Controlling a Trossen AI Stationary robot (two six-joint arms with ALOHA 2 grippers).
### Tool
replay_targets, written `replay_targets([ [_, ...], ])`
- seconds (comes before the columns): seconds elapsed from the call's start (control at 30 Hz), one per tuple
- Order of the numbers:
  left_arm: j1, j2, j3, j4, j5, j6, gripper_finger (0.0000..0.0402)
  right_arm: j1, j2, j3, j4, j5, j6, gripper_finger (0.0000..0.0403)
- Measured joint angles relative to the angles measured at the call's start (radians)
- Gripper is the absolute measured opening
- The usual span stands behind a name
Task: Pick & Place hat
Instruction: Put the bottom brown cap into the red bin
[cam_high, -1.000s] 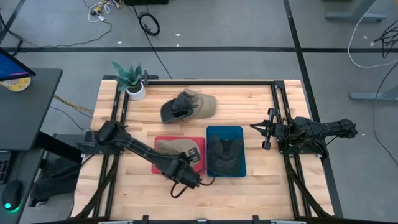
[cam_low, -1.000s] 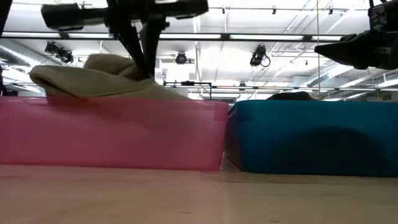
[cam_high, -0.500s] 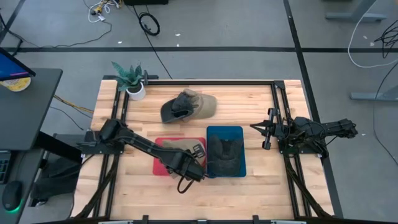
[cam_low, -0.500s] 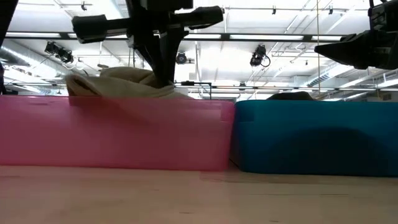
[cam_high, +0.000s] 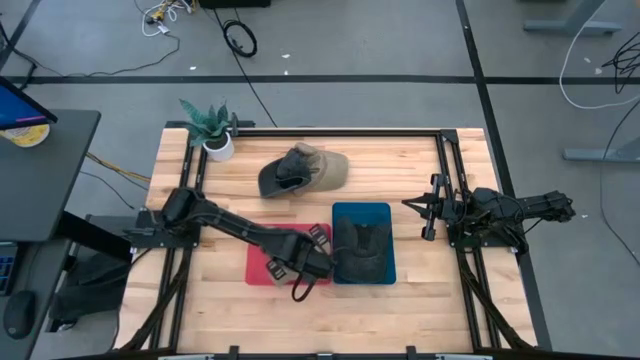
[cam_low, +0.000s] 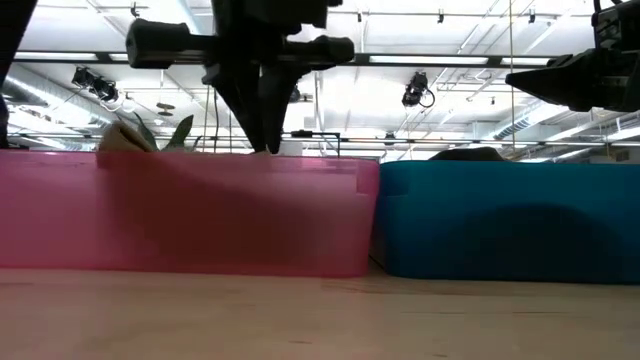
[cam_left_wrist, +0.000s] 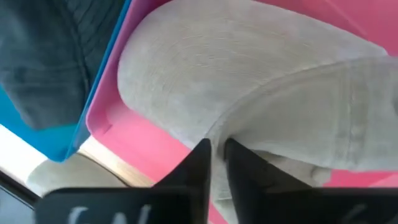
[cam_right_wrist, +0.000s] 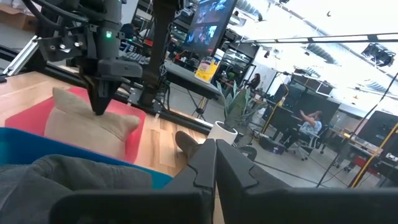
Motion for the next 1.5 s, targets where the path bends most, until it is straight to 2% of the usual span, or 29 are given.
replay_targets([
  [0.13, 0.001, 0.000, 0.000, -0.011, -0.016, -0.026, 0.0098, 0.000, 0.000, 0.000, 0.000, 0.000, 0.000, 0.0013],
  [0.23, -0.007, 0.000, 0.000, -0.042, -0.072, -0.070, 0.0128, 0.000, 0.000, 0.000, 0.000, 0.000, 0.000, 0.0013],
  [0.43, -0.029, -0.010, 0.000, -0.169, -0.103, -0.185, 0.0162, 0.000, 0.000, 0.000, 0.000, 0.000, 0.000, 0.0013],
  [0.57, -0.052, -0.030, 0.000, -0.193, -0.066, -0.287, 0.0164, 0.000, 0.000, 0.000, 0.000, 0.000, 0.000, 0.0013],
  [0.83, -0.080, -0.029, 0.000, -0.097, 0.161, -0.499, 0.0165, 0.000, 0.000, 0.000, 0.000, 0.000, 0.000, 0.0013],
  [1.33, -0.086, 0.097, 0.000, -0.077, 0.176, -0.544, 0.0165, 0.000, 0.000, 0.000, 0.000, 0.000, 0.000, 0.0013],
  [1.5, -0.085, 0.103, 0.000, -0.083, 0.172, -0.540, 0.0165, 0.000, 0.000, 0.000, 0.000, 0.000, 0.000, 0.0013],
])
